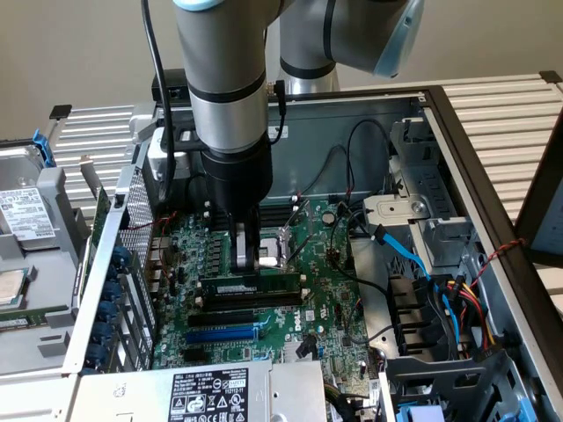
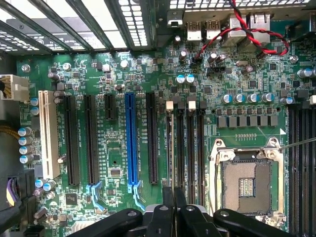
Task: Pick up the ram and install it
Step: 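Insert the ram into the slot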
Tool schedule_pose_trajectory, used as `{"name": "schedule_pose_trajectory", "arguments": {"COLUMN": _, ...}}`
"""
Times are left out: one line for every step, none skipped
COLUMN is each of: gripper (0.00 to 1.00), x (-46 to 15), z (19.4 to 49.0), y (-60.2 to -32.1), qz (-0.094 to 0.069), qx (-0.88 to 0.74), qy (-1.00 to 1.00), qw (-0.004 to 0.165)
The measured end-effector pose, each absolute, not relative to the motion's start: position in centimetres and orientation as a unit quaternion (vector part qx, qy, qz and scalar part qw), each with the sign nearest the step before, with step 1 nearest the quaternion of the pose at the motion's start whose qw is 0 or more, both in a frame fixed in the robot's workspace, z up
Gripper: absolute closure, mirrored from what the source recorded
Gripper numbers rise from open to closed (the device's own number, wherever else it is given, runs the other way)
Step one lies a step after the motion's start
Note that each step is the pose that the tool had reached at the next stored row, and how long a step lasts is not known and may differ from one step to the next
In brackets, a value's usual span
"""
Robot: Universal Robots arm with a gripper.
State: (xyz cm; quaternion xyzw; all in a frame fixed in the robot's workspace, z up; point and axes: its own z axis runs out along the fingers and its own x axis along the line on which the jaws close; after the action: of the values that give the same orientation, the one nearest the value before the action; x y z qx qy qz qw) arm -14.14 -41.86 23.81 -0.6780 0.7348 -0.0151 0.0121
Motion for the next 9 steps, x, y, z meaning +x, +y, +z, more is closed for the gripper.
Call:
{"name": "schedule_pose_trajectory", "arguments": {"gripper": 0.88, "x": -14.14, "z": 23.81, "y": -41.86, "qz": -0.015, "qx": -0.678, "qy": 0.735, "qw": 0.012}}
{"name": "schedule_pose_trajectory", "arguments": {"gripper": 0.88, "x": -14.13, "z": 23.81, "y": -41.85, "qz": -0.015, "qx": -0.678, "qy": 0.735, "qw": 0.012}}
{"name": "schedule_pose_trajectory", "arguments": {"gripper": 0.88, "x": -14.14, "z": 23.81, "y": -41.85, "qz": -0.015, "qx": -0.678, "qy": 0.735, "qw": 0.012}}
{"name": "schedule_pose_trajectory", "arguments": {"gripper": 0.88, "x": -14.13, "z": 23.81, "y": -41.85, "qz": -0.014, "qx": -0.678, "qy": 0.735, "qw": 0.011}}
{"name": "schedule_pose_trajectory", "arguments": {"gripper": 0.88, "x": -14.14, "z": 23.81, "y": -41.85, "qz": -0.013, "qx": -0.678, "qy": 0.735, "qw": 0.010}}
{"name": "schedule_pose_trajectory", "arguments": {"gripper": 0.88, "x": -14.14, "z": 23.81, "y": -41.85, "qz": -0.013, "qx": -0.678, "qy": 0.735, "qw": 0.010}}
{"name": "schedule_pose_trajectory", "arguments": {"gripper": 0.88, "x": -14.14, "z": 23.81, "y": -41.85, "qz": -0.013, "qx": -0.678, "qy": 0.735, "qw": 0.010}}
{"name": "schedule_pose_trajectory", "arguments": {"gripper": 0.88, "x": -14.13, "z": 23.80, "y": -41.85, "qz": -0.013, "qx": -0.678, "qy": 0.735, "qw": 0.010}}
{"name": "schedule_pose_trajectory", "arguments": {"gripper": 0.88, "x": -14.13, "z": 23.79, "y": -41.84, "qz": -0.013, "qx": -0.678, "qy": 0.735, "qw": 0.010}}
